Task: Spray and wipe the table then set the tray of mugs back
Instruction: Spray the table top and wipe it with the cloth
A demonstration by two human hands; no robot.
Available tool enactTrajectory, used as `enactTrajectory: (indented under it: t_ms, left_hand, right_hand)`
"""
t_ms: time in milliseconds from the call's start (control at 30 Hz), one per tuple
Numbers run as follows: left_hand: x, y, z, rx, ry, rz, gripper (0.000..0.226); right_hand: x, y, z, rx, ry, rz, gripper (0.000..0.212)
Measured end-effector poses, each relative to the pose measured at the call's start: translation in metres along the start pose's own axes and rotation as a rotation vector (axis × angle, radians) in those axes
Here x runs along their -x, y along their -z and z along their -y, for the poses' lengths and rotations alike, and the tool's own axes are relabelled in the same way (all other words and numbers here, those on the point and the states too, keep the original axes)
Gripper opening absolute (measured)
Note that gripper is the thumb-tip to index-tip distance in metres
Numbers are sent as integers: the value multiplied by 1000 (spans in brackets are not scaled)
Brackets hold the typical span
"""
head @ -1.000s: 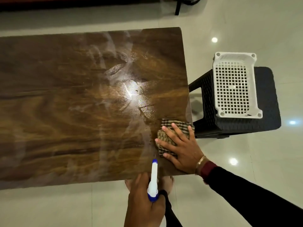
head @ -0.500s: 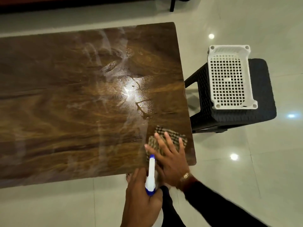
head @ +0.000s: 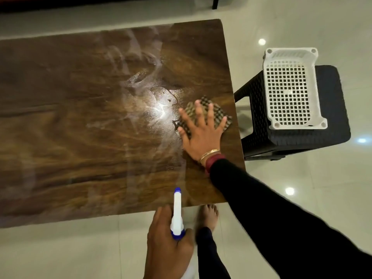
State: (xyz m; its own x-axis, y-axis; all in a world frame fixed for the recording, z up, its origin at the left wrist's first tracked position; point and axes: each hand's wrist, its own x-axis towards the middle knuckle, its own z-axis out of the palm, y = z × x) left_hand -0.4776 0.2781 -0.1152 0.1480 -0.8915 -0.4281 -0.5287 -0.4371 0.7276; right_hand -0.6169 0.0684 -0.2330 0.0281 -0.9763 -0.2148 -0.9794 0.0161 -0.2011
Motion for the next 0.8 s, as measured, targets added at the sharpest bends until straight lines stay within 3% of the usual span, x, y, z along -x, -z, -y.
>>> enactTrajectory:
  t_ms: [100,200,267,367,533,667,733,800]
  left_hand:
    - [-6,9,1,46,38,-40,33]
    - [-14,23,6,51,50,-25,35]
    - [-21,32,9,44,42,-1,33]
    - [-31,42,15,35,39,25,42]
    - [-49,58,10,145,46,-37,48]
    - [-70,79,-7,144,11,8,53]
    - [-84,91,-14,105,-72,4,43]
    - [-100,103,-20,64,-103,27,56]
  right_hand:
    - [80,-19,27,-1,272,66,63]
    - [157,-27,3,39,341,100,68]
    - [162,-22,-25,60,287,108,67]
    - [104,-9,-45,69,48,99,67]
    - [-31,2,17,14,-177,7,63]
    - [-10,-17,103,22,44,38,63]
    - [40,-27,113,42,213,116,65]
    - [76,-27,94,28,228,140,64]
